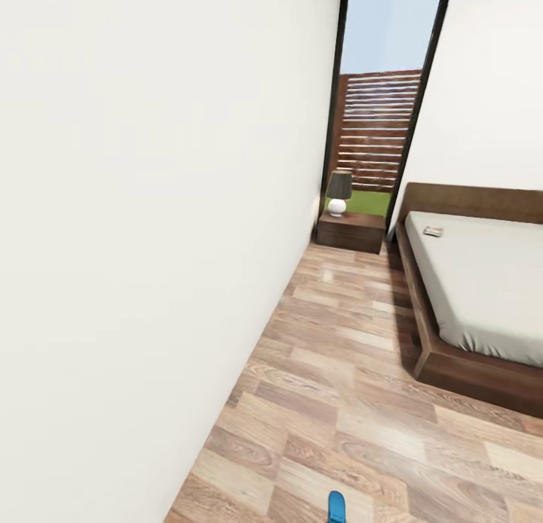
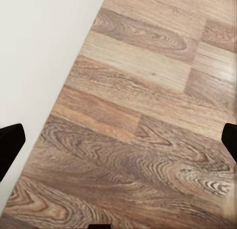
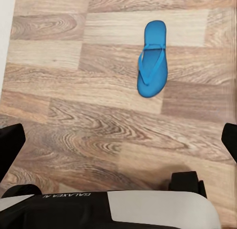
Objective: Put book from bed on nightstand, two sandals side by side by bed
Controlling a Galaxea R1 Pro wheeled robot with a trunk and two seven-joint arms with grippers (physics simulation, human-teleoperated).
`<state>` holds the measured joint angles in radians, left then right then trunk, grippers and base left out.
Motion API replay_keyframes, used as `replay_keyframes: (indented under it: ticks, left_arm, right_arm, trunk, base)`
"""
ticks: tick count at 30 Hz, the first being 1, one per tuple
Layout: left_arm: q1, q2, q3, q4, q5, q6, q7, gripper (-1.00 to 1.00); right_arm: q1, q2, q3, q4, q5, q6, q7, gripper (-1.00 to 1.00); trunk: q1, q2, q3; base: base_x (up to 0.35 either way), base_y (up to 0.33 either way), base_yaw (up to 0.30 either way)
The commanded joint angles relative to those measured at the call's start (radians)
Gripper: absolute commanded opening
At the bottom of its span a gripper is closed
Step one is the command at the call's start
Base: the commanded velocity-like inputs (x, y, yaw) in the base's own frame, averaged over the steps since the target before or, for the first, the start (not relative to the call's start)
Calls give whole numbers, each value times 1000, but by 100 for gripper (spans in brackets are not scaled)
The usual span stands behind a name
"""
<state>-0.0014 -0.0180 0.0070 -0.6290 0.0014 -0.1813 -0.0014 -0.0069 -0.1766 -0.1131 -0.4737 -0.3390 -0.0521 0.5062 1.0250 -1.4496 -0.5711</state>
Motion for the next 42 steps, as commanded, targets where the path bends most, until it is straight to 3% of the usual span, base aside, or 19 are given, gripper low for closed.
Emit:
replay_keyframes:
  ticks: [1,21,42]
  left_arm:
    - [0,0,1,0,0,-3,0,100]
    - [0,0,1,0,0,-3,0,100]
    - [0,0,1,0,0,-3,0,100]
  right_arm:
    - [-1,0,-2,1,-6,0,6,100]
    - [-1,2,-2,1,-6,0,6,100]
    - [-1,1,-2,1,-6,1,6,100]
  trunk:
    - [0,0,-1]
    - [0,0,-1]
    - [0,0,-1]
  base:
    - [0,0,-283]
    - [0,0,-246]
    - [0,0,-20]
